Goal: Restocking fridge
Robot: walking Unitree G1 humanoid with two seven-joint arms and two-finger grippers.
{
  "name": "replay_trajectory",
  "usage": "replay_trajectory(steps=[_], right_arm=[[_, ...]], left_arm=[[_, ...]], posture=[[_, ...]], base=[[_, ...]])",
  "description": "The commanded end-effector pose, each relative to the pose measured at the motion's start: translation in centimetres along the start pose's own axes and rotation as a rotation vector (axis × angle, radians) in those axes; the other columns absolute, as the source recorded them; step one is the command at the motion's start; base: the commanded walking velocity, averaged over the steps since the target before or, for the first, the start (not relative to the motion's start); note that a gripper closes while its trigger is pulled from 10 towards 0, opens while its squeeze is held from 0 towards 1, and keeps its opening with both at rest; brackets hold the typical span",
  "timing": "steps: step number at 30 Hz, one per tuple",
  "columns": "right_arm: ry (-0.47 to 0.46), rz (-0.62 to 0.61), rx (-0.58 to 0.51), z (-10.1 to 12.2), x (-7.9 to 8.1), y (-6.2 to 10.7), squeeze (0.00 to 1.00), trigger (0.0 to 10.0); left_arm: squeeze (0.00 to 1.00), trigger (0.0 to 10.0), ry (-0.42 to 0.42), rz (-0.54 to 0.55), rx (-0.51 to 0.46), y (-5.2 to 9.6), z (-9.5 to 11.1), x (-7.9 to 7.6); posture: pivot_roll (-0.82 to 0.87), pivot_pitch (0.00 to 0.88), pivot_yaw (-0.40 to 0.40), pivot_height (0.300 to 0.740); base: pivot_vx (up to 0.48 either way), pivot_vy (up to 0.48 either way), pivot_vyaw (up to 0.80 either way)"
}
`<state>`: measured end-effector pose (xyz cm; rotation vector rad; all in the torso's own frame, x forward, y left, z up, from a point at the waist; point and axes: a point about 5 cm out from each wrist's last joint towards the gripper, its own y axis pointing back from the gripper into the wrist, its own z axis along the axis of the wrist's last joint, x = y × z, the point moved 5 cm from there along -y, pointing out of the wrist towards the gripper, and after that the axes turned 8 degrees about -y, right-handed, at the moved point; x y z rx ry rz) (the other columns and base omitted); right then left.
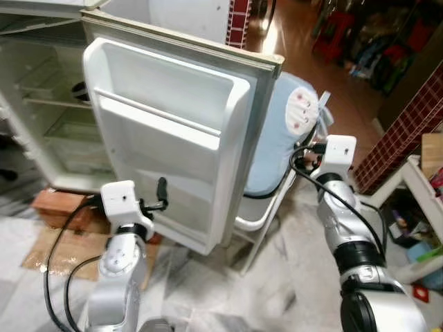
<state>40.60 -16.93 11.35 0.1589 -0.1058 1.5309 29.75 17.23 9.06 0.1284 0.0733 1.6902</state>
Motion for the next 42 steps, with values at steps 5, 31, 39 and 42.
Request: replay_trajectory(steps=[5, 31, 39, 42], right_arm=[[-0.024, -0.009, 0.005, 0.4, 0.6, -1.0, 0.0, 10.0], [-0.341, 0.484, 0.039, 3.2, 15.7, -1.2, 0.0, 10.0], [-0.106, 0.549, 0.091, 0.5, 11.7, -0.8, 0.0, 10.0], [-0.05, 0.427, 0.083, 0.6, 9.9, -1.7, 0.0, 10.0]], left_arm=[[0.0, 10.0, -0.011, 0.059, 0.049, 0.3, -0.9, 0.7], [0.0, 10.0, 0.012, 0.192, 0.188, 3.9, -3.2, 4.9], [0.0, 10.0, 0.062, 0.256, 0.242, 4.2, -4.3, 5.8], [0.0, 10.0, 0.066, 0.248, 0.24, 4.0, -4.2, 5.6]], posture=[[0.13, 0.047, -0.096, 0.74], [0.2, 0.047, -0.097, 0.74], [0.19, 0.039, -0.092, 0.74], [0.2, 0.034, -0.088, 0.74]], base=[[0.0, 0.0, 0.0], [0.0, 0.0, 0.0], [0.0, 0.0, 0.0], [0.0, 0.0, 0.0]])
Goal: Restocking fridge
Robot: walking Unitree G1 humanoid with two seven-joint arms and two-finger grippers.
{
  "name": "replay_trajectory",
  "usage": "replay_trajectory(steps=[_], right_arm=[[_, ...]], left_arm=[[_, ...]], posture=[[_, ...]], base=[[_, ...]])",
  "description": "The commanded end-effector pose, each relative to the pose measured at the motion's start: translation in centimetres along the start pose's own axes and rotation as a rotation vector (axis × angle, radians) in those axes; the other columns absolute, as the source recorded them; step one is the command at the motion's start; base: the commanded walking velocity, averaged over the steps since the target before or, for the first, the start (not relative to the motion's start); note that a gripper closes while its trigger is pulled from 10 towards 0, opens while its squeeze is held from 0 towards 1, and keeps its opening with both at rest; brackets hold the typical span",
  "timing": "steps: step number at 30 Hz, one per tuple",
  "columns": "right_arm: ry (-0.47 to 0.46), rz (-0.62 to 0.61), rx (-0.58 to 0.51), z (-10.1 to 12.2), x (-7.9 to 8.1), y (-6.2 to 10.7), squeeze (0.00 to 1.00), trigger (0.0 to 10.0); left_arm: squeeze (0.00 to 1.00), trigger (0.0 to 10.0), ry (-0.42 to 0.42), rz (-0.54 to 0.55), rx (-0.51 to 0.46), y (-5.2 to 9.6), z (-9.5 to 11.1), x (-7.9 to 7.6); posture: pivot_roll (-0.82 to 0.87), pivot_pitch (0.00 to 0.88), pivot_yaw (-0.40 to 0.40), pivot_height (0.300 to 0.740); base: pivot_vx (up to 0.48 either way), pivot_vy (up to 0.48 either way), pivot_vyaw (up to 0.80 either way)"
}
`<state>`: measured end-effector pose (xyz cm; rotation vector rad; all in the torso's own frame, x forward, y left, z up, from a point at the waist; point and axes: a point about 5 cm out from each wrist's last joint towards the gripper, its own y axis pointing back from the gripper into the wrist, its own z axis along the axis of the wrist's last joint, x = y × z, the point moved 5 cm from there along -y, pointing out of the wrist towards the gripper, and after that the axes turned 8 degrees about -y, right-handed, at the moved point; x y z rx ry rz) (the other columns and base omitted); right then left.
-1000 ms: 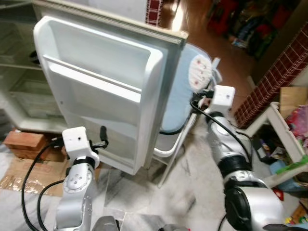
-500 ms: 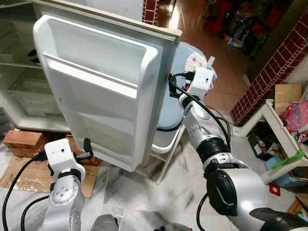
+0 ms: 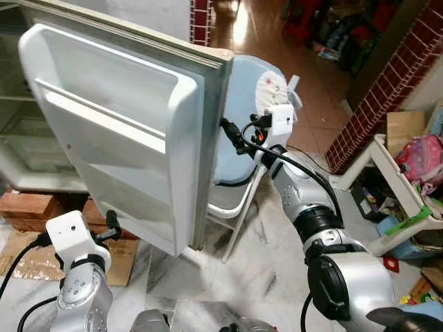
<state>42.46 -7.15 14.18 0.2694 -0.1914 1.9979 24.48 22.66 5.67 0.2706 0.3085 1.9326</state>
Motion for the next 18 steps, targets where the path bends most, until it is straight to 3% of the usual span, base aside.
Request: replay_trajectory(steps=[1, 2, 4, 8, 9, 10, 13, 15, 18], right_arm=[[0.042, -0.048, 0.036, -0.5, -0.5, -0.1, 0.0, 10.0], [0.042, -0.048, 0.036, -0.5, -0.5, -0.1, 0.0, 10.0], [0.044, -0.216, 0.013, 0.4, -1.6, -0.7, 0.0, 10.0], [0.025, -0.216, 0.012, 0.6, -0.7, -1.2, 0.0, 10.0], [-0.052, -0.131, 0.002, 0.7, 2.1, -2.2, 0.0, 10.0], [-0.052, -0.131, 0.002, 0.7, 2.1, -2.2, 0.0, 10.0], [-0.135, 0.028, -0.024, 1.2, 6.7, -3.3, 0.0, 10.0], [-0.163, 0.103, -0.023, 1.2, 8.5, -3.5, 0.0, 10.0], [-0.196, 0.2, 0.004, 0.6, 9.8, -3.3, 0.0, 10.0]], left_arm=[[0.0, 10.0, 0.006, -0.003, 0.009, 0.0, 0.0, -0.3], [0.0, 10.0, 0.006, -0.003, 0.009, 0.0, 0.0, -0.3], [0.0, 10.0, 0.014, -0.01, 0.006, -0.1, 0.1, -0.3], [0.0, 10.0, 0.023, -0.011, 0.013, -0.1, 0.0, -0.3], [0.0, 10.0, 0.033, -0.012, 0.021, -0.1, 0.0, -0.3], [0.0, 10.0, 0.033, -0.012, 0.021, -0.1, 0.0, -0.3], [0.0, 10.0, 0.037, -0.009, 0.021, -0.1, 0.0, -0.4], [0.0, 10.0, 0.039, -0.008, 0.021, -0.1, 0.0, -0.4], [0.0, 10.0, 0.055, -0.005, 0.028, 0.1, -0.1, -0.4]], posture=[[0.2, 0.034, -0.088, 0.74], [0.2, 0.034, -0.088, 0.74], [0.2, 0.032, -0.085, 0.74], [0.2, 0.031, -0.084, 0.74], [0.21, 0.029, -0.088, 0.74], [0.21, 0.029, -0.088, 0.74], [0.22, 0.03, -0.094, 0.74], [0.22, 0.03, -0.096, 0.74], [0.22, 0.031, -0.098, 0.74]], base=[[0.0, 0.0, 0.0], [0.0, 0.0, 0.0], [0.0, 0.0, 0.0], [0.0, 0.0, 0.0], [0.0, 0.0, 0.0], [0.0, 0.0, 0.0], [0.0, 0.0, 0.0], [0.0, 0.0, 0.0], [0.0, 0.0, 0.0]])
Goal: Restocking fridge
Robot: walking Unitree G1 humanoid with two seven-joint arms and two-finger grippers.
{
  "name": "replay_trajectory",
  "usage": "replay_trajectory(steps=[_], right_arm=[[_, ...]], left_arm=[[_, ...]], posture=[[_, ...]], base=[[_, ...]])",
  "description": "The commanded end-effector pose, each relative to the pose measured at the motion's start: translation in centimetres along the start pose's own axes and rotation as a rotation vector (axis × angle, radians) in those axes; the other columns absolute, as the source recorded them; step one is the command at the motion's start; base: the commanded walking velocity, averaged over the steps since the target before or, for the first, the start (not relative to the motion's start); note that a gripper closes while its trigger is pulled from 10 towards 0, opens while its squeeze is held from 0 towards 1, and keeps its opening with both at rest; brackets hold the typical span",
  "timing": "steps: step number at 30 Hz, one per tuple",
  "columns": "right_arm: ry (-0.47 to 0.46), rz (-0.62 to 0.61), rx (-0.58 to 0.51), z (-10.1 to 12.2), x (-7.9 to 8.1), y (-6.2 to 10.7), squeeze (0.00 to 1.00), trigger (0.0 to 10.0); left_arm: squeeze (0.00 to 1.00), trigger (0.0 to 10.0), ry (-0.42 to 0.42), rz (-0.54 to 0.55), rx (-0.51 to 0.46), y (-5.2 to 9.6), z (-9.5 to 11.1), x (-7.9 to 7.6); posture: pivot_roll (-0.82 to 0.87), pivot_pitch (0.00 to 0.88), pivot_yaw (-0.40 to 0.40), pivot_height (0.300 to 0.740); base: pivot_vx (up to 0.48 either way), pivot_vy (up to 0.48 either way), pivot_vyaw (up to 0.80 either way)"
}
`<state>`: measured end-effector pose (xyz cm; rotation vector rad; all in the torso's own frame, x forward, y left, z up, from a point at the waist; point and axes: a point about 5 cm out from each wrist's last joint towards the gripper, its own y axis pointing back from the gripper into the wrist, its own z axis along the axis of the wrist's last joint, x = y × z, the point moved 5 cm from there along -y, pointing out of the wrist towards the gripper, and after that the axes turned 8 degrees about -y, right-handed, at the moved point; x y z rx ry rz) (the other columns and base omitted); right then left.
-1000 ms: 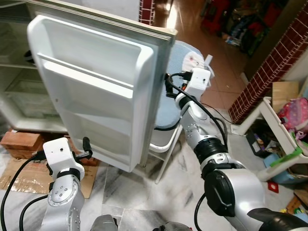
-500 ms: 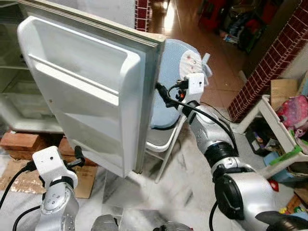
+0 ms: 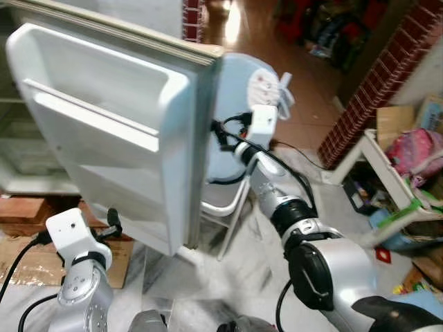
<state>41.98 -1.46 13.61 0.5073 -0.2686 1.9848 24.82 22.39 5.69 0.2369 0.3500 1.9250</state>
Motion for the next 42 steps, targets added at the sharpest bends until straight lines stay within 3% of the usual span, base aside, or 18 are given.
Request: replay_trajectory(steps=[1, 9, 14, 22, 30, 42], right_arm=[[0.021, 0.206, -0.024, 1.5, 5.1, -1.1, 0.0, 10.0], [0.047, 0.153, -0.052, 1.8, 2.4, -0.2, 0.0, 10.0], [0.04, 0.126, -0.07, 2.0, 2.0, -0.2, 0.0, 10.0], [0.028, 0.194, -0.084, 2.2, 3.7, -0.3, 0.0, 10.0], [0.02, 0.398, -0.035, 1.0, 6.9, 0.4, 0.0, 10.0], [0.104, 0.364, -0.051, 0.9, 6.5, 0.5, 0.0, 10.0]], left_arm=[[0.0, 10.0, 0.017, 0.009, 0.02, 0.3, -0.3, 0.1], [0.0, 10.0, 0.045, 0.016, 0.06, 0.1, -1.0, 0.4], [0.0, 10.0, 0.033, 0.003, 0.057, -0.2, -0.8, 0.1], [0.0, 10.0, 0.027, -0.005, 0.062, -0.3, -0.7, -0.1], [0.0, 10.0, 0.028, -0.003, 0.074, -0.4, -0.9, -0.2], [0.0, 10.0, 0.016, -0.003, 0.046, -0.6, -0.4, -0.3]], posture=[[0.22, 0.031, -0.098, 0.74], [0.2, 0.033, -0.088, 0.74], [0.2, 0.033, -0.083, 0.74], [0.2, 0.031, -0.084, 0.74], [0.2, 0.03, -0.088, 0.74], [0.2, 0.027, -0.087, 0.74]], base=[[0.0, 0.0, 0.0], [0.0, 0.237, 0.1], [0.0, 0.48, 0.64], [0.0, 0.48, 0.0], [0.0, 0.48, 0.0], [0.0, 0.358, 0.12]])
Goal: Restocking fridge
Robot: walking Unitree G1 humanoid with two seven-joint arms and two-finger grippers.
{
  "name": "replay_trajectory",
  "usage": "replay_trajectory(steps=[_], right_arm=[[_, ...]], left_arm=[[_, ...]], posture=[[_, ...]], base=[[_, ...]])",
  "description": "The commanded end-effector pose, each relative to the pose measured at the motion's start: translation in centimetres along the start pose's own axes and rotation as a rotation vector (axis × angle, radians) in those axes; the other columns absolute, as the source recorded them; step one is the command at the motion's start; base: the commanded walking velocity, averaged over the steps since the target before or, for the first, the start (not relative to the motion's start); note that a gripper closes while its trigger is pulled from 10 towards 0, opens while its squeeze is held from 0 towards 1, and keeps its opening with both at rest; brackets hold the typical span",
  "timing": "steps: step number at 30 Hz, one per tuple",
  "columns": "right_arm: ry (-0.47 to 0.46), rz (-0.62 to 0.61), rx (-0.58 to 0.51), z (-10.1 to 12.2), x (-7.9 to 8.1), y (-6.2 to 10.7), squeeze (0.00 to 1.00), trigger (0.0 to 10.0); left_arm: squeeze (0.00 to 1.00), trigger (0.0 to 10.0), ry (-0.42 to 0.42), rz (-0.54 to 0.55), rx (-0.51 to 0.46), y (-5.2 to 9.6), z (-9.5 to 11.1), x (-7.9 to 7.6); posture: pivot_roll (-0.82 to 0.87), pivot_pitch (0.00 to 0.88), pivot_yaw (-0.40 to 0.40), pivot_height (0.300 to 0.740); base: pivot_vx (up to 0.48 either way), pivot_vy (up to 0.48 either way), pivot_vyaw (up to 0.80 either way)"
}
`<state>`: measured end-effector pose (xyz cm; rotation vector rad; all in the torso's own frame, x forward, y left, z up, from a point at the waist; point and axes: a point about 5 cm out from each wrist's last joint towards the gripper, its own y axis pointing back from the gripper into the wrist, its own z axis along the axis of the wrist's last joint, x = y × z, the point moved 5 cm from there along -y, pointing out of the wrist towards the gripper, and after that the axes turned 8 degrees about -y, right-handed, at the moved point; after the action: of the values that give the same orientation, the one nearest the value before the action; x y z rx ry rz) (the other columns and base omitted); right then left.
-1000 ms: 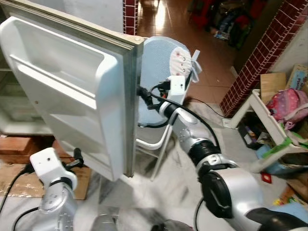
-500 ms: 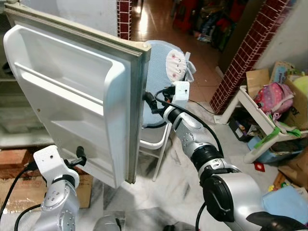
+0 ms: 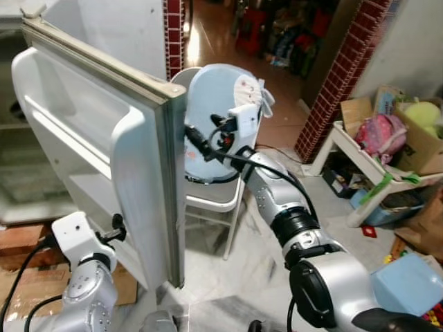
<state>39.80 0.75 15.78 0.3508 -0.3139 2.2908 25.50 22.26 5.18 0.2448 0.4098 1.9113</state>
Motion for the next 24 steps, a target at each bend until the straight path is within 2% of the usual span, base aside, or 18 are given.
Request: replay_trajectory(steps=[1, 8, 13, 21, 24], right_arm=[[-0.004, 0.06, -0.03, 0.7, 2.5, -1.3, 0.0, 10.0], [-0.011, 0.051, -0.028, 0.3, 2.6, -1.1, 0.0, 10.0], [0.008, 0.074, -0.011, -0.4, 3.4, -1.1, 0.0, 10.0], [0.025, 0.153, 0.044, -1.6, 5.1, -0.7, 0.0, 10.0], [0.082, 0.137, 0.056, -1.8, 4.5, -0.4, 0.0, 10.0]], left_arm=[[0.0, 10.0, -0.007, 0.008, 0.0, 0.1, -0.1, 0.1], [0.0, 10.0, -0.012, 0.013, -0.004, 0.0, 0.0, 0.1], [0.0, 10.0, -0.02, 0.026, -0.015, -0.1, 0.2, 0.3], [0.0, 10.0, -0.028, 0.029, -0.029, -0.4, 0.6, 0.3], [0.0, 10.0, -0.038, 0.031, -0.042, -0.6, 0.9, 0.3]], posture=[[0.2, 0.026, -0.087, 0.74], [0.2, 0.026, -0.086, 0.74], [0.2, 0.022, -0.085, 0.74], [0.19, 0.025, -0.084, 0.74], [0.18, 0.04, -0.081, 0.74]], base=[[0.0, 0.0, 0.8], [0.0, 0.0, 0.8], [0.0, 0.0, 0.8], [0.0, 0.0, 0.0], [0.0, 0.0, 0.0]])
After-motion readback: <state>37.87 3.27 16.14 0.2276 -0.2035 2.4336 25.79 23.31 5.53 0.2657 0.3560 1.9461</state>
